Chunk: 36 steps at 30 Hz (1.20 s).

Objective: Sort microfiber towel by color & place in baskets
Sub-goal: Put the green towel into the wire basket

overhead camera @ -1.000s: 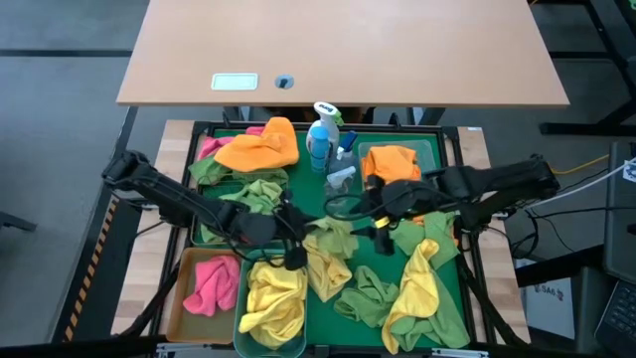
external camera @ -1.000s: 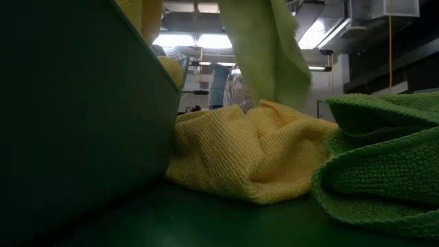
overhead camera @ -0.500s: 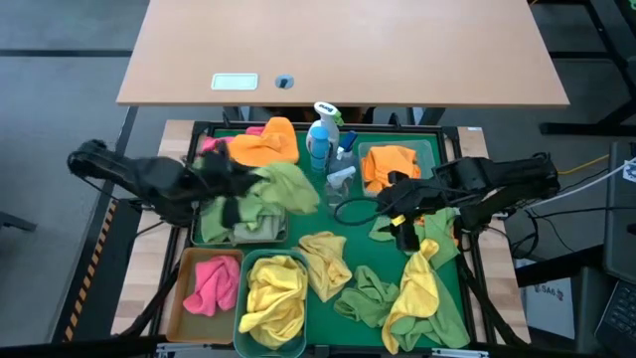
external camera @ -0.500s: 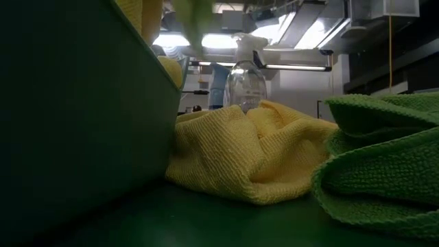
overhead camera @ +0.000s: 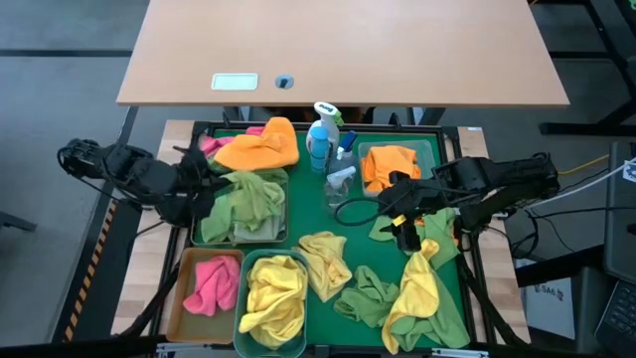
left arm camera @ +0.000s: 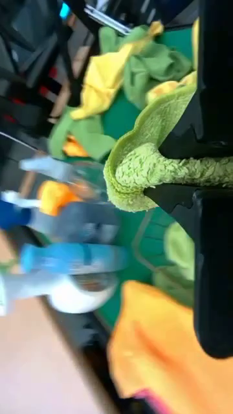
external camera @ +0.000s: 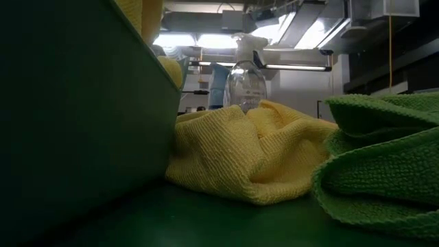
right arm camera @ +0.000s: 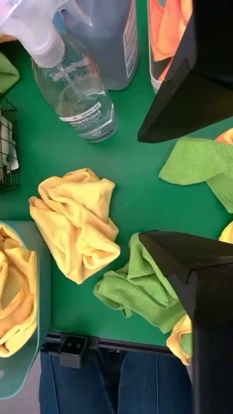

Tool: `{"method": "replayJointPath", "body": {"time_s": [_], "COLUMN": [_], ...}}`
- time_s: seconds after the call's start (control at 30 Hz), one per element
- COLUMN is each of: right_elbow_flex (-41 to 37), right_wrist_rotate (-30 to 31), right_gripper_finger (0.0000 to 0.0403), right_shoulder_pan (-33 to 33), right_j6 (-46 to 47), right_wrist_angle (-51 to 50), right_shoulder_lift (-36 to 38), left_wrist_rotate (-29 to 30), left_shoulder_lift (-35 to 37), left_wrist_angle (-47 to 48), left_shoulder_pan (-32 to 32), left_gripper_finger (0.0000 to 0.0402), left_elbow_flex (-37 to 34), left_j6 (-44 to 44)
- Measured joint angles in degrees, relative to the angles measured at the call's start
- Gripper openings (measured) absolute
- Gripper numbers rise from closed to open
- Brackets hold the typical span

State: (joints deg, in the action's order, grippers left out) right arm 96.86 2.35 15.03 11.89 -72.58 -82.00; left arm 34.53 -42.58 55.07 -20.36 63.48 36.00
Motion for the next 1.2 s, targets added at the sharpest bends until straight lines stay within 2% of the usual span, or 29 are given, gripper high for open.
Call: {"method": "replayJointPath", "body": {"time_s": [0.2,0.47,0.63,0.9,1.07,1.2], "right_elbow_flex": [0.00,-0.67,-2.54,-9.14,-17.98,-26.84], "right_wrist_rotate": [0.00,-1.76,-2.55,-2.95,-2.85,0.41], "right_gripper_finger": [0.0234,0.0234,0.0234,0.0234,0.0234,0.0234], "right_shoulder_pan": [0.00,0.00,0.00,0.00,0.00,0.00], "right_j6": [0.01,0.03,0.02,0.01,0.00,-0.02], "right_wrist_angle": [0.00,0.28,-0.01,-0.44,-0.17,3.70], "right_shoulder_lift": [-0.02,-0.02,-0.09,-0.09,-0.09,-0.09], "left_wrist_rotate": [-0.85,-3.34,-6.80,-8.12,-6.71,-6.58], "left_shoulder_lift": [-1.02,-2.40,-3.92,-5.15,-7.91,-11.49], "left_wrist_angle": [6.87,18.33,23.04,18.45,12.31,8.31], "left_shoulder_pan": [0.00,0.00,0.00,0.00,0.00,0.00], "left_gripper_finger": [0.0042,0.0132,0.0175,0.0183,0.0183,0.0183], "left_elbow_flex": [0.00,0.00,-0.02,-0.04,-0.04,-0.04], "left_j6": [11.87,25.82,29.56,29.59,29.41,26.24]}}
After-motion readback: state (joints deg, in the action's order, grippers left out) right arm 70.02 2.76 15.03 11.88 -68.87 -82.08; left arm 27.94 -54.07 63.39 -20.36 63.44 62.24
